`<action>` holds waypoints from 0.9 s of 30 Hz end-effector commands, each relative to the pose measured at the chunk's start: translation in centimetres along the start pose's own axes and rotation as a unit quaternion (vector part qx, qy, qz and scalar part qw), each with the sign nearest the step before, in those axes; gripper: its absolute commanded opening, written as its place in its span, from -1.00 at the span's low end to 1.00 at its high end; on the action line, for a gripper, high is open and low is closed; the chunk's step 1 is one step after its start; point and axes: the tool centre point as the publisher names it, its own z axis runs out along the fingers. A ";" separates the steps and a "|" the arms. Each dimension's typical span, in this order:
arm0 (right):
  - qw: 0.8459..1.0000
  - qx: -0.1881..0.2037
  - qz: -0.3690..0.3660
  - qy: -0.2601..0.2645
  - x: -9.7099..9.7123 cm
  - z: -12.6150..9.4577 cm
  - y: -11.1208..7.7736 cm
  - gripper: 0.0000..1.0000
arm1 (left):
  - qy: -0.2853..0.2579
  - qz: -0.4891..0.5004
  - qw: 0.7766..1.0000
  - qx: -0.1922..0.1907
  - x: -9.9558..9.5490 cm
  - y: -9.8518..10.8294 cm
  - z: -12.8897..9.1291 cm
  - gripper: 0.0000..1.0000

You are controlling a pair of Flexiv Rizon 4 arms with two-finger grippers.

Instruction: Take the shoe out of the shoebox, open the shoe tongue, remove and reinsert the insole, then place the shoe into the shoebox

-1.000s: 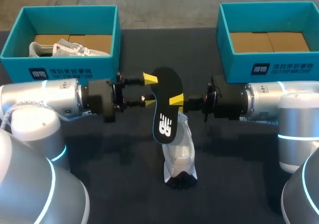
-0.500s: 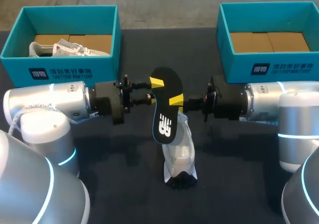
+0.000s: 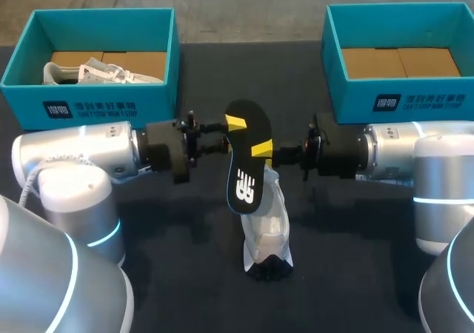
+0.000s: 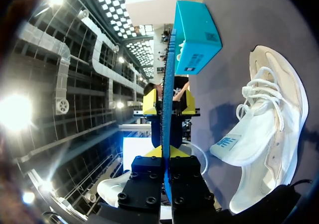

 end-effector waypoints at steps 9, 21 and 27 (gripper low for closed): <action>1.000 -0.001 0.000 -0.001 0.0 0.1 -0.1 -1.00 | -0.007 -0.003 1.000 0.014 -0.2 -0.2 1.2 -0.26; 1.000 -0.001 0.000 -0.001 0.0 0.1 -0.1 -1.00 | -0.007 -0.009 1.000 0.011 0.0 -1.2 1.4 -0.44; 1.000 -0.001 0.000 -0.001 0.0 0.1 -0.1 -1.00 | -0.008 -0.012 1.000 0.008 0.1 -1.6 1.0 -0.42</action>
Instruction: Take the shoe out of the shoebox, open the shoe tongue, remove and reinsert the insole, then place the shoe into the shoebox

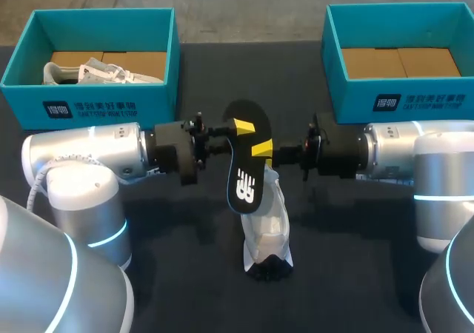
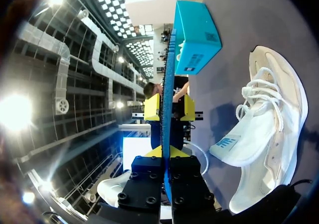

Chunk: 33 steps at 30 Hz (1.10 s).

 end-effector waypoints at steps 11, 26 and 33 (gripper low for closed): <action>1.000 -0.002 0.000 0.000 0.0 0.1 -0.1 -1.00 | -0.003 0.002 1.000 -0.011 -0.2 -0.8 -0.7 -0.42; 1.000 -0.002 0.000 0.000 0.0 0.1 -0.1 -1.00 | 0.010 0.010 1.000 -0.002 0.3 -1.2 0.1 -1.00; 1.000 -0.002 0.004 -0.008 0.0 0.1 -0.2 -1.00 | 0.011 0.014 1.000 -0.006 0.3 -1.2 0.2 -1.00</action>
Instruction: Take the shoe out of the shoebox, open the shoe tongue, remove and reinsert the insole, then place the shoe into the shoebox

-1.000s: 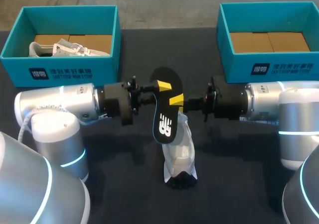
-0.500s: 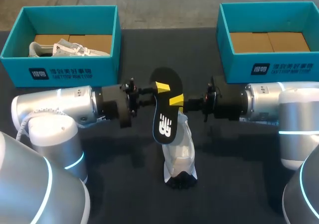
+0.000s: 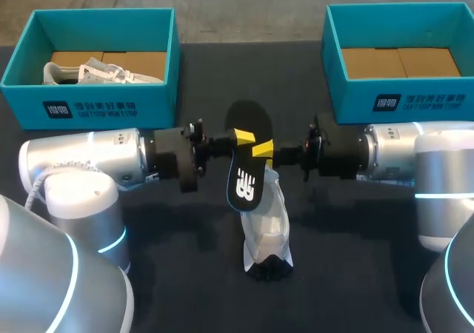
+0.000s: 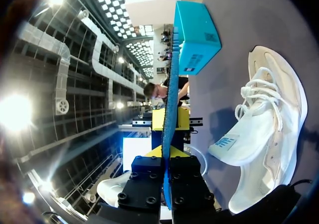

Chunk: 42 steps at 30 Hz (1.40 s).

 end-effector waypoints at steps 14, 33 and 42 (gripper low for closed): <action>0.998 -0.012 0.028 -0.062 -0.7 -1.9 -1.0 1.00 | 0.006 -0.021 0.999 0.035 -0.3 -0.3 0.0 -1.00; 0.976 0.086 -0.073 -0.188 0.3 -8.6 -3.0 1.00 | 0.090 -0.065 0.987 0.118 -0.1 -4.4 -1.3 -1.00; 0.965 0.146 -0.086 -0.200 -0.1 -9.4 -3.2 1.00 | 0.129 -0.079 0.978 0.140 0.3 -6.6 -0.8 -1.00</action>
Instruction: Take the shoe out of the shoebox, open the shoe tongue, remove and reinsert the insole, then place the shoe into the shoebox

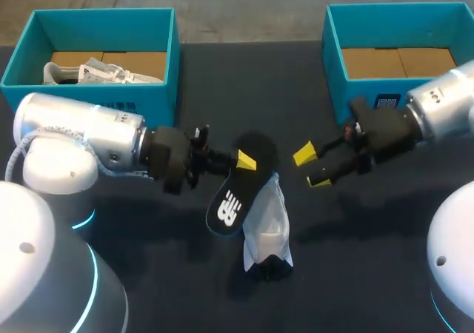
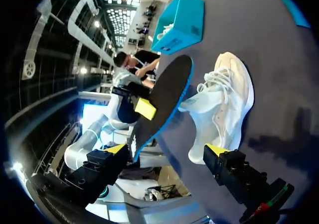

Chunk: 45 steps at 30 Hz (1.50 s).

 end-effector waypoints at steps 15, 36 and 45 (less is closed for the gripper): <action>0.987 0.035 -0.147 -0.056 1.1 -1.9 -1.3 1.00 | -0.013 -0.037 0.999 0.012 -0.3 -2.8 0.7 -1.00; 0.959 0.066 -0.251 -0.112 -1.3 -3.3 -3.7 1.00 | -0.070 -0.180 0.979 0.067 -0.6 -6.4 -0.3 -1.00; 0.923 0.104 -0.335 -0.157 -0.8 -1.9 -4.7 1.00 | -0.101 -0.219 0.968 0.063 -0.7 -7.3 -0.5 -1.00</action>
